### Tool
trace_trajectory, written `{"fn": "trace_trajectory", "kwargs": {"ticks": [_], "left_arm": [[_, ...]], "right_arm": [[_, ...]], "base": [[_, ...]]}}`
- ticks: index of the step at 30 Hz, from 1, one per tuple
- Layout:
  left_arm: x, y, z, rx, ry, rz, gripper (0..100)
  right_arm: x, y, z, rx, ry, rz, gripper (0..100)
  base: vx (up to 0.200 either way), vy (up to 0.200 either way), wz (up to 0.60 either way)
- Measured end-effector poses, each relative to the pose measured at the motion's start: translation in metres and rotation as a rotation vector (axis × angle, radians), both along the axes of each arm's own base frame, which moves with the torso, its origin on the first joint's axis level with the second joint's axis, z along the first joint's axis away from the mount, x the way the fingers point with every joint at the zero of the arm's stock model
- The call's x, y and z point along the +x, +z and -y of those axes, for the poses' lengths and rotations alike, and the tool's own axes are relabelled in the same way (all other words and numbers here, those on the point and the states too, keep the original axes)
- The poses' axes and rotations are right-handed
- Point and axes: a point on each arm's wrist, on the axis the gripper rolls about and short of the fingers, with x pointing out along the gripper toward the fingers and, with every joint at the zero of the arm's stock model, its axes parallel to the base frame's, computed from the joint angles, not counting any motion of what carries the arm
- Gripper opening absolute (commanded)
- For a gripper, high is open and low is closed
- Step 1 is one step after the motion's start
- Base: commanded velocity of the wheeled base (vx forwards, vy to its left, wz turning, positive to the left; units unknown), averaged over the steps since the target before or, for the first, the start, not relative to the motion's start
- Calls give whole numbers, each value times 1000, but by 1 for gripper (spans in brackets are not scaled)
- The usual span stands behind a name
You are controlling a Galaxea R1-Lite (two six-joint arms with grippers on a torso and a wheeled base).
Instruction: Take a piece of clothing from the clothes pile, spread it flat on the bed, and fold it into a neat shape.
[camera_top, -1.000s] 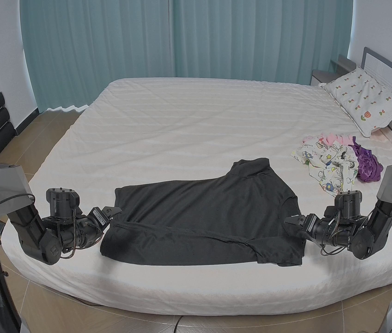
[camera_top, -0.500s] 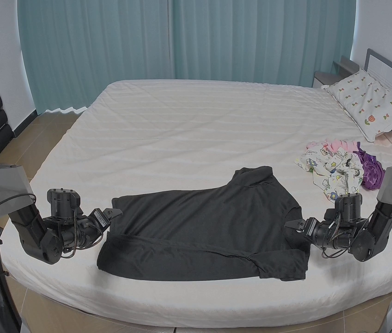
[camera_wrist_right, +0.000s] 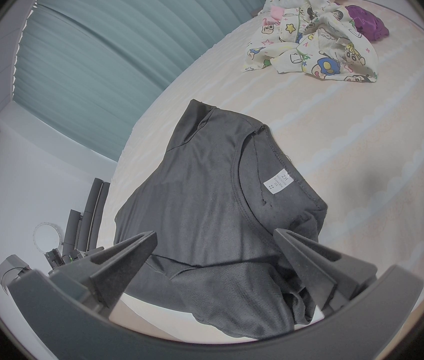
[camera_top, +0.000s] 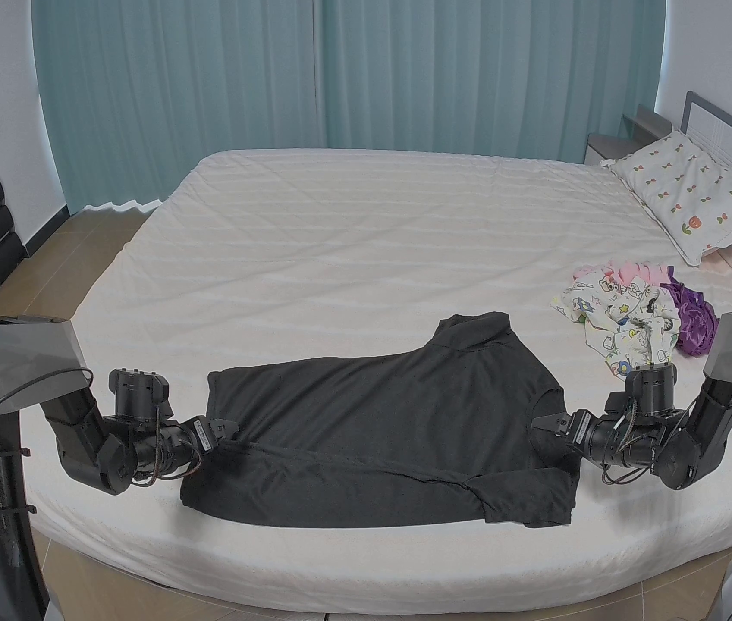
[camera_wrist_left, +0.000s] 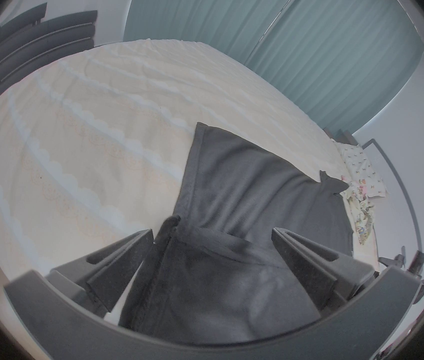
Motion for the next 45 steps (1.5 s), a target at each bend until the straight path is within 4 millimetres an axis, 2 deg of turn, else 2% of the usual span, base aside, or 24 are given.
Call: {"fn": "trace_trajectory", "kwargs": {"ticks": [3, 4, 14, 23, 37, 38, 45], "left_arm": [[8, -6, 0, 28, 18, 6, 100], [12, -8, 0, 35, 24, 9, 0], [26, -21, 5, 52, 34, -7, 0], [27, -24, 3, 68, 122, -11, 0], [25, -25, 3, 56, 135, -21, 0], [25, -25, 3, 56, 135, -22, 0], [25, -25, 3, 50, 142, -25, 0]], "right_arm": [[0, 0, 0, -1, 0, -1, 100], [0, 0, 0, -1, 1, 0, 100], [-7, -2, 4, -56, 37, 46, 100], [-12, -8, 5, -100, 70, 27, 100], [-15, -26, -3, -105, 119, -33, 100], [-16, -27, -3, -108, 123, -36, 0], [-19, -35, -4, -136, 146, -50, 0]], "base": [[0, 0, 0], [0, 0, 0], [0, 0, 0], [0, 0, 0], [0, 0, 0], [0, 0, 0], [0, 0, 0]]}}
